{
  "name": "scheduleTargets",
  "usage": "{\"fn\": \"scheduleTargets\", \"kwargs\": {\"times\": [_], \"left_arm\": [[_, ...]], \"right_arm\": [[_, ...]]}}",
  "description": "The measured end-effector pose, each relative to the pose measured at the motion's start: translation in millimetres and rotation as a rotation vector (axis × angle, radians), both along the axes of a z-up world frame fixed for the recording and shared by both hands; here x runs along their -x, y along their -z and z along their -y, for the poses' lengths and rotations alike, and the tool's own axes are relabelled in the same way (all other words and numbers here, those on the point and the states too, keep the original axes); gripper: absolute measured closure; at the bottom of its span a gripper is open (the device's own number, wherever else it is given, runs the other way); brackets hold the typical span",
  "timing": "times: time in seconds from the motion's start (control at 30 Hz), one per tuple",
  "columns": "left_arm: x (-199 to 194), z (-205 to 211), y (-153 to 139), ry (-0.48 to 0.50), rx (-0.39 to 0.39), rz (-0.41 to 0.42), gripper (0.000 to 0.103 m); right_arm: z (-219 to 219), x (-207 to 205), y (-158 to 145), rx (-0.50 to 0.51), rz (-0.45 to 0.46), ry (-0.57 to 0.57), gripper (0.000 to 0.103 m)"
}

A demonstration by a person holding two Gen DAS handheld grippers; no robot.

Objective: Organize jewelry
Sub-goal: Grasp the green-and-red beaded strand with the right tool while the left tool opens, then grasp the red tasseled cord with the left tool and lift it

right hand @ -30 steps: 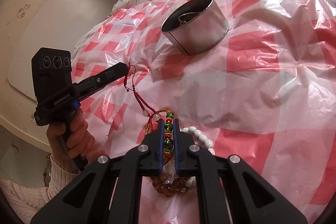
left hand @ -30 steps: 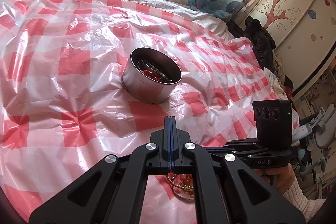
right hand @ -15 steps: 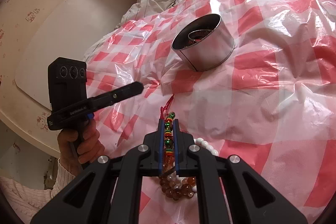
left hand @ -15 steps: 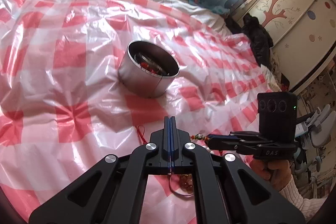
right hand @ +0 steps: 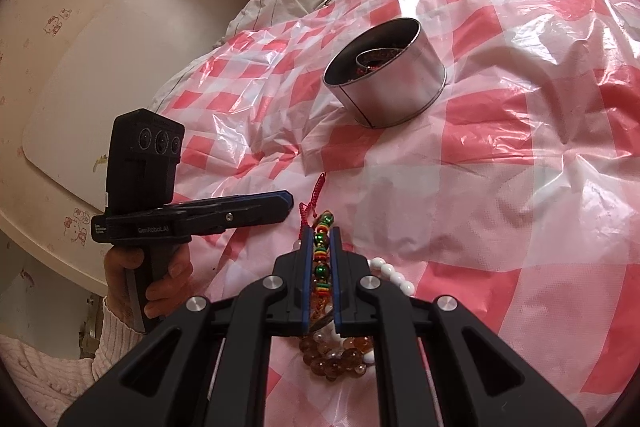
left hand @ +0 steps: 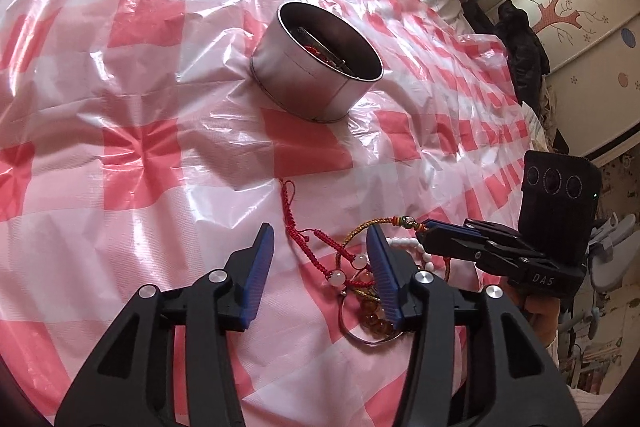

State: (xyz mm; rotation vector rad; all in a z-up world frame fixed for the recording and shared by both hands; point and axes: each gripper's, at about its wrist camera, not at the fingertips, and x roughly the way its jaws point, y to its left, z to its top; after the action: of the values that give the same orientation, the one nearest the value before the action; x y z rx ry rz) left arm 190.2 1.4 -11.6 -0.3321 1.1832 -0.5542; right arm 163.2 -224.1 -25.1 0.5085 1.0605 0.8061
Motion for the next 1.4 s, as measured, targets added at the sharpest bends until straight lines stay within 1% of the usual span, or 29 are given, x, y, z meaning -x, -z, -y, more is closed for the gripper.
{"fn": "scheduleTargets", "kwargs": {"times": [0.1, 0.13, 0.17, 0.2, 0.27, 0.4, 0.53, 0.6, 0.67, 0.73, 0.77, 0.83, 0.87, 0.9, 1.03, 1.13, 1.17, 1.23, 1.3, 1.37, 1.4], "left_arm": [[-2.0, 12.6, 5.7, 0.015, -0.03, 0.001, 0.058], [-2.3, 15.9, 7.8, 0.017, -0.037, 0.001, 0.061], [-3.0, 19.0, 9.0, 0.02, -0.047, 0.004, 0.075], [-3.2, 20.7, 9.5, 0.024, -0.05, 0.009, 0.082], [-2.8, 18.7, 5.7, 0.01, -0.046, 0.043, 0.099], [-4.8, 1.4, -4.5, -0.039, 0.01, 0.078, 0.1], [-5.6, -7.4, -8.6, -0.049, 0.074, 0.083, 0.1], [-4.8, -9.6, -12.3, -0.046, 0.103, 0.094, 0.1], [-4.4, -11.4, -16.9, -0.042, 0.136, 0.107, 0.1], [-3.4, -14.3, -20.7, -0.05, 0.149, 0.116, 0.1], [-3.3, -16.1, -22.2, -0.054, 0.154, 0.12, 0.1], [-3.3, -21.3, -24.7, -0.068, 0.159, 0.125, 0.1], [-3.5, -23.2, -25.4, -0.074, 0.164, 0.126, 0.1], [-3.7, -24.5, -26.3, -0.077, 0.17, 0.126, 0.1], [-2.6, -26.2, -27.9, -0.08, 0.173, 0.133, 0.1], [-2.4, -27.6, -28.0, -0.081, 0.176, 0.133, 0.1], [-2.2, -28.0, -28.1, -0.082, 0.176, 0.134, 0.1], [-2.5, -27.8, -28.1, -0.083, 0.178, 0.133, 0.1], [-2.6, -28.0, -28.3, -0.084, 0.175, 0.134, 0.1], [-3.3, -28.4, -28.6, -0.085, 0.176, 0.135, 0.1], [-2.6, -29.5, -28.2, -0.086, 0.176, 0.136, 0.1]], "right_arm": [[-0.8, 0.9, -0.4, -0.002, 0.001, -0.004, 0.094], [-0.8, 1.1, -0.6, -0.003, 0.001, -0.005, 0.094], [-1.1, 1.0, -1.0, -0.003, 0.002, -0.005, 0.094], [-1.2, 1.1, -1.0, -0.002, 0.002, -0.004, 0.094], [-0.3, 0.8, -0.1, 0.0, -0.002, 0.0, 0.094], [2.8, -0.3, 3.7, 0.009, -0.02, 0.016, 0.094], [2.5, -0.8, 6.1, 0.009, -0.032, 0.01, 0.094], [-1.4, -1.6, 9.8, 0.014, -0.054, -0.014, 0.094], [-7.2, -2.4, 15.5, 0.07, -0.069, -0.013, 0.094], [-7.4, -2.9, 17.5, 0.114, -0.065, 0.002, 0.094], [-5.0, -3.4, 16.8, 0.106, -0.061, 0.014, 0.092], [-0.7, -3.5, 14.5, 0.103, -0.043, 0.04, 0.08], [1.3, -3.5, 13.0, 0.102, -0.035, 0.052, 0.068], [1.6, -4.1, 12.3, 0.102, -0.029, 0.053, 0.064], [-1.7, -5.2, 14.3, 0.135, -0.019, 0.06, 0.065], [12.4, -6.2, 4.2, 0.097, 0.026, 0.119, 0.065], [18.3, -7.0, 4.8, 0.104, 0.023, 0.13, 0.065], [18.1, -8.7, 9.1, 0.169, 0.005, 0.13, 0.065], [6.8, -8.6, 12.0, 0.234, 0.005, 0.087, 0.066], [-6.4, -6.0, 12.7, 0.298, 0.035, 0.046, 0.069], [-10.2, -4.8, 12.6, 0.332, 0.052, 0.039, 0.073]]}}
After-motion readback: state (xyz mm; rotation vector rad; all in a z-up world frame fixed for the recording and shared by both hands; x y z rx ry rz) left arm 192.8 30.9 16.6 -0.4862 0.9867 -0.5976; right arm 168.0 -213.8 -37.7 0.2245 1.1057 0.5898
